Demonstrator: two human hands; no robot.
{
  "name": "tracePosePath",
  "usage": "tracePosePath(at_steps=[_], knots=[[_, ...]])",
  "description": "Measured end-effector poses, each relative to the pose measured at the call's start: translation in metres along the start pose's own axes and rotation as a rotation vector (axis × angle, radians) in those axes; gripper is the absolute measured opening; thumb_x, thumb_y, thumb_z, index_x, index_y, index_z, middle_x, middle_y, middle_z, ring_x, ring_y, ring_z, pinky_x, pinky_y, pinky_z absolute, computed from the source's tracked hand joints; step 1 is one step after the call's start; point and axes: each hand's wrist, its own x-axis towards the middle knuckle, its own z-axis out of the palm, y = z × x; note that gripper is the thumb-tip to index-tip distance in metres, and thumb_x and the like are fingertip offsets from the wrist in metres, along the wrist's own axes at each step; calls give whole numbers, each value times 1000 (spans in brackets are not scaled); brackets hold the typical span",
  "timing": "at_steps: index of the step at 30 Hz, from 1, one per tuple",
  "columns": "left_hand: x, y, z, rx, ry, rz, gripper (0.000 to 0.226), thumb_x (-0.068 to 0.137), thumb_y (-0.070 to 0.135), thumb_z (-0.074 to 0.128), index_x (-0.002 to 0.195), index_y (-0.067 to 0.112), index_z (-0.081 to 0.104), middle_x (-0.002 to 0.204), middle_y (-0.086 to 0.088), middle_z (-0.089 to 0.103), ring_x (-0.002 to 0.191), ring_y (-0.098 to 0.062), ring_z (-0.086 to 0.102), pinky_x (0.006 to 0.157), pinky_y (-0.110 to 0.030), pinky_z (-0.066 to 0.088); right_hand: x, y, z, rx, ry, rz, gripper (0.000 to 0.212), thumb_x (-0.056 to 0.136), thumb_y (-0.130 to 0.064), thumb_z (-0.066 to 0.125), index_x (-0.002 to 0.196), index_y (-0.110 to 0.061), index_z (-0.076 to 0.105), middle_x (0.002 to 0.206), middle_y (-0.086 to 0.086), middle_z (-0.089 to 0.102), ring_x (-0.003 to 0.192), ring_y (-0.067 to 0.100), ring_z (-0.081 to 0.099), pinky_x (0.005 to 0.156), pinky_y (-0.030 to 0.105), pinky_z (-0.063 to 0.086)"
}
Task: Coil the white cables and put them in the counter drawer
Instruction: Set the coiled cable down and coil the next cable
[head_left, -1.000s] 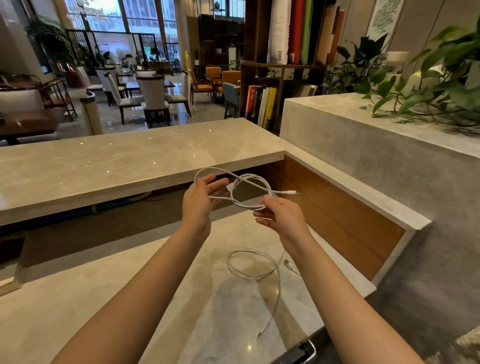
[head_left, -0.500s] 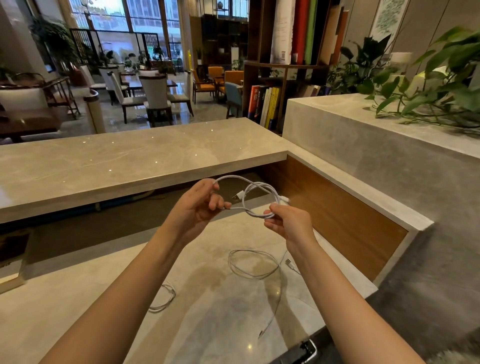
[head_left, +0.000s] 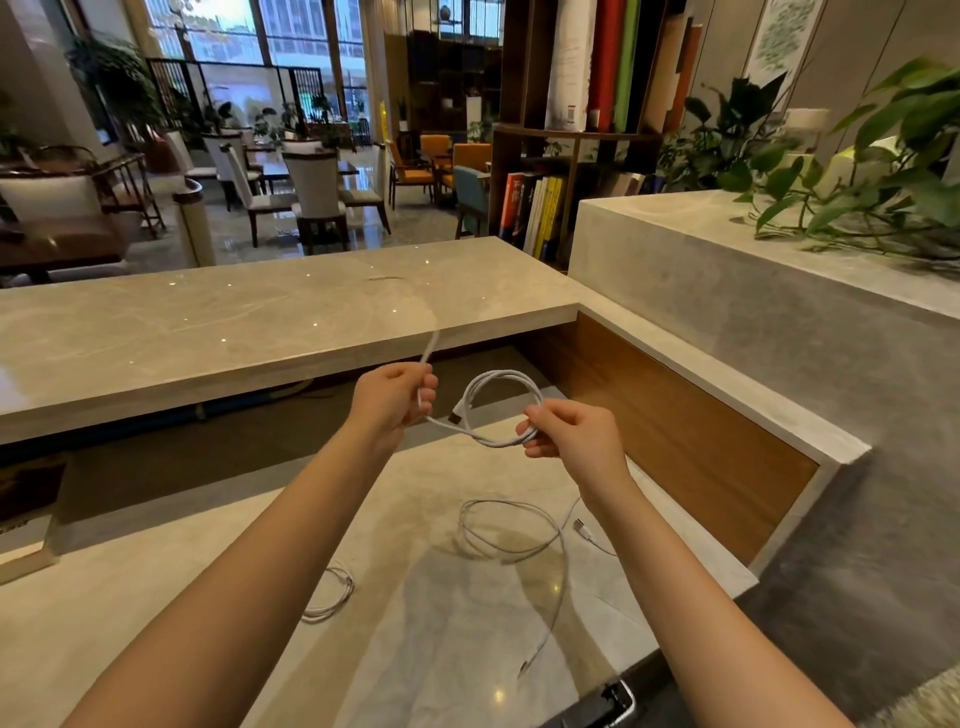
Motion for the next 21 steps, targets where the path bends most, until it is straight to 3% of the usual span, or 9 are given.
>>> tracePosePath(at_steps=[2,5,9,11,15,18,21], knots=[[5,-1,3,181,-77,-34,19,91,7,54,99,-3,68,70,-8,61,53,-9,50,44,-14,45,0,-5,0,-33,-34,-64,17,90,-14,59,80,-12,72,73,11,70,57,14,61,60,23,57],[4,-3,6,385,-258,-34,18,89,15,60,84,8,75,80,-13,64,62,-12,49,56,-20,42,3,-12,-5,-97,-37,-116,17,90,-13,60,79,-14,73,70,9,70,56,14,60,59,24,57],[-5,-2,11,319,-494,-70,42,95,39,46,89,8,75,80,-7,65,60,-8,46,57,-17,39,10,-12,-13,-205,10,-96,16,88,-14,62,76,-16,71,70,10,70,55,17,60,57,25,56],[-10,-1,13,325,-577,-58,41,93,40,47,95,8,73,79,-2,64,61,-7,46,56,-15,40,12,-9,-15,-228,25,-66,16,88,-14,62,74,-16,71,68,9,69,54,16,59,54,23,55],[-18,-7,19,433,-569,87,17,91,19,55,90,12,70,79,-1,63,73,-13,51,71,-28,41,16,-3,-14,-258,43,-2,17,89,-15,61,80,-6,73,67,9,68,53,14,58,53,24,54],[-24,-12,25,291,-534,32,22,95,18,49,90,6,67,71,-3,61,64,-11,54,66,-26,46,19,4,-13,-348,27,46,21,89,-18,60,80,-2,73,65,9,65,52,14,54,51,25,48],[-30,-14,31,96,-527,-37,25,95,14,46,77,7,62,62,-3,52,51,-10,50,56,-22,51,23,10,-14,-683,-37,11,34,87,-35,61,78,-4,71,65,4,63,54,14,50,55,30,42]])
